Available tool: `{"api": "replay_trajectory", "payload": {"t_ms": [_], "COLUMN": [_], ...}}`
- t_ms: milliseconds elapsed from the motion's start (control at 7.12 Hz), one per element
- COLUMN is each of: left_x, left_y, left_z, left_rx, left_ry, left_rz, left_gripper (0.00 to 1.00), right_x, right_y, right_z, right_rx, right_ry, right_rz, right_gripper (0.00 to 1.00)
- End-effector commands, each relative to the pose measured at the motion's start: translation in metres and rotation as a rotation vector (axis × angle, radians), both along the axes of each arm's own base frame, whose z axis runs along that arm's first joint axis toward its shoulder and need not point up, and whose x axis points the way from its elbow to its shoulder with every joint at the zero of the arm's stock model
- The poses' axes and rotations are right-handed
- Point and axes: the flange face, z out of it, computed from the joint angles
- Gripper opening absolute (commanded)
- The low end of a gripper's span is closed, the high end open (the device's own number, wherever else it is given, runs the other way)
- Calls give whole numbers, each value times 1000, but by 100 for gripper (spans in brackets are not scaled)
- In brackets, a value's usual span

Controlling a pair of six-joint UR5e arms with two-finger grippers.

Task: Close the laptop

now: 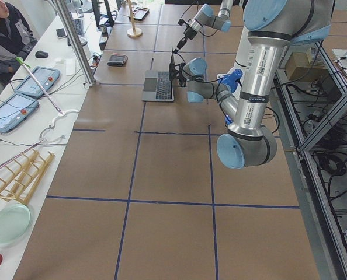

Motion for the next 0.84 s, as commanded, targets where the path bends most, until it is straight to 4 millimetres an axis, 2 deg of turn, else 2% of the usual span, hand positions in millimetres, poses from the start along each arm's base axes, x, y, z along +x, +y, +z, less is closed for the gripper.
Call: {"api": "replay_trajectory", "payload": {"t_ms": [0, 281, 421, 702], "left_x": [11, 19, 25, 44], "left_y": [-11, -34, -46, -67], "left_z": [-9, -2, 3, 8], "left_rx": [-15, -27, -34, -47], "left_ry": [-51, -75, -88, -114], "left_rz": [-43, -77, -90, -105], "left_gripper": [0, 0, 0, 0], "right_x": [-9, -2, -5, -30], "right_y": [-15, -29, -39, -65], "right_z": [1, 6, 7, 15], "right_rx": [-6, -25, -34, -76], "right_ry": [9, 23, 43, 114], "right_rz": [8, -3, 10, 9], "right_gripper": [1, 1, 1, 1]}}
